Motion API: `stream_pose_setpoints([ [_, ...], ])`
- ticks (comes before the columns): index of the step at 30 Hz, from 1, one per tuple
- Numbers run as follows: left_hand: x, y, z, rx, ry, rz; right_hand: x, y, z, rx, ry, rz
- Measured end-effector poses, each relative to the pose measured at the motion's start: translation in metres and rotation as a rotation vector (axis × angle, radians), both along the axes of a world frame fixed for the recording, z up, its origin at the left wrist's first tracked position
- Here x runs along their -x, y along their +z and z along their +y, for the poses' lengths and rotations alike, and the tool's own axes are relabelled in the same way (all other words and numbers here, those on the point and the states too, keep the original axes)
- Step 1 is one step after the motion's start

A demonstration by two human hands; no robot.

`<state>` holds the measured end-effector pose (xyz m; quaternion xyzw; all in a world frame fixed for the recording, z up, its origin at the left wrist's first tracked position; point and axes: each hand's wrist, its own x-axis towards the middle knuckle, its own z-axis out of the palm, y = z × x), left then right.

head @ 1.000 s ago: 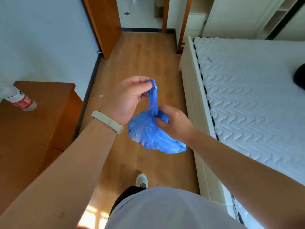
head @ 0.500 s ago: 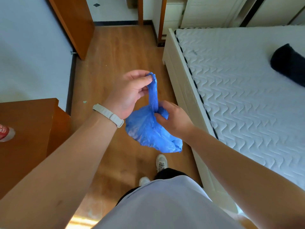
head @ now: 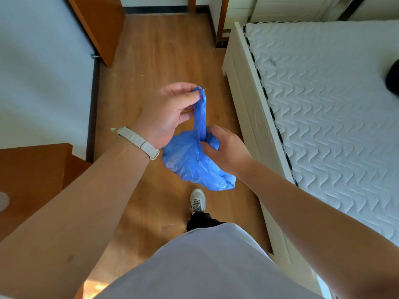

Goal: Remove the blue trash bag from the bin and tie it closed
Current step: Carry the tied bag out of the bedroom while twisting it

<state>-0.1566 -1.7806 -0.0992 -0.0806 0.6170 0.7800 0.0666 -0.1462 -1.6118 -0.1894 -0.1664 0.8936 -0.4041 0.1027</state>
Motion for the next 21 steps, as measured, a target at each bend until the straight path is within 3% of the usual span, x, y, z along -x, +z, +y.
stream_pose_setpoints([
  [21,0.224,0.01,-0.114,-0.01,-0.025,0.041,0.22,0.019,-0.107,-0.033,0.046,0.001],
])
